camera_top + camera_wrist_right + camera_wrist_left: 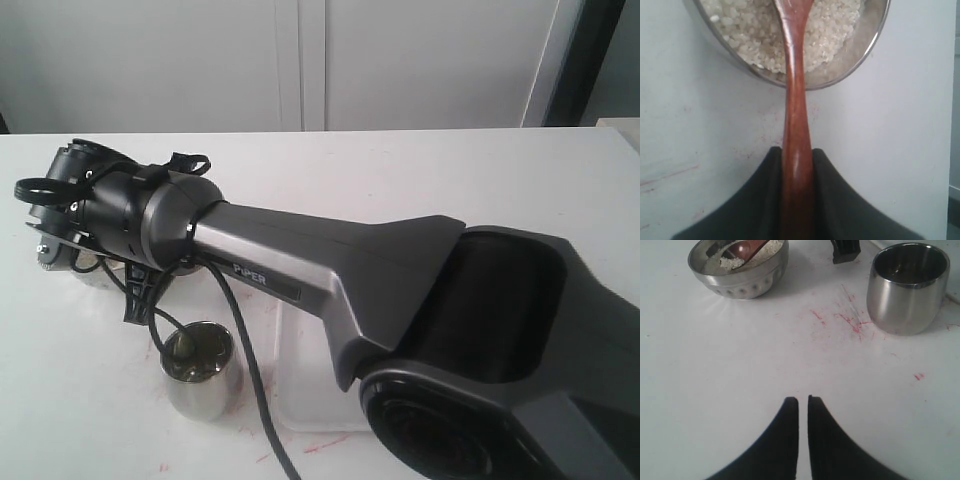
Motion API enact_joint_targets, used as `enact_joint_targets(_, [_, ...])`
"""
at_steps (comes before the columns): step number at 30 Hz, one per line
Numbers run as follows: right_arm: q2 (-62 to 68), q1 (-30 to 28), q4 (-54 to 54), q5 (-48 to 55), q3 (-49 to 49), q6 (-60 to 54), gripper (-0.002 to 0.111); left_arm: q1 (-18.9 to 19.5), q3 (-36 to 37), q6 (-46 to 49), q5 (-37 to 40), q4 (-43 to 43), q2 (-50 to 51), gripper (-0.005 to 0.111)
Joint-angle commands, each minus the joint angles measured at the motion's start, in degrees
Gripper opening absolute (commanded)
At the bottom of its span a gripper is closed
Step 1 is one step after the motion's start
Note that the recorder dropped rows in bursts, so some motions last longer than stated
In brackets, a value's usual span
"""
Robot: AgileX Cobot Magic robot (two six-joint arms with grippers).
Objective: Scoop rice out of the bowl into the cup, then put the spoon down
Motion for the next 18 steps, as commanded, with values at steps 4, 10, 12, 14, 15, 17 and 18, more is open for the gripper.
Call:
enact_joint_targets(4, [-0.3,-0.6,0.2,1.6,0.1,7.4,0.000,-0.3,0.3,0.1,0.1,-0.6,-0.2,0.014])
enact_joint_targets(10, [-0.4,-1.0,0.0,3.4,0.1,7.7,0.000,-0.3,0.3,0.1,0.1,-0.6,-0.2,0.014])
enact_joint_targets(12, [-0.4,-1.0,0.7,3.4,0.1,8.1,0.000,-0.3,0.3,0.1,0.1,-0.6,-0.2,0.014])
enact_joint_targets(14, [-0.4,-1.0,1.7,3.2,0.1,9.4,0.000,-0.3,0.3,0.1,0.1,-0.6,-0.2,0.014])
enact_joint_targets(15, [-0.4,-1.0,1.7,3.1,0.1,10.4,0.000,-0.3,0.3,0.1,0.1,-0.6,-0.2,0.014])
enact_joint_targets(17, [-0.5,-1.0,1.7,2.9,0.1,11.2,0.000,-0.3,0.3,0.1,0.1,-0.6,-0.2,0.014])
enact_joint_targets(18, [-0.6,-1.0,1.9,2.8,0.1,11.4,0.000,-0.3,0.3,0.1,0.1,-0.6,-0.2,0.014])
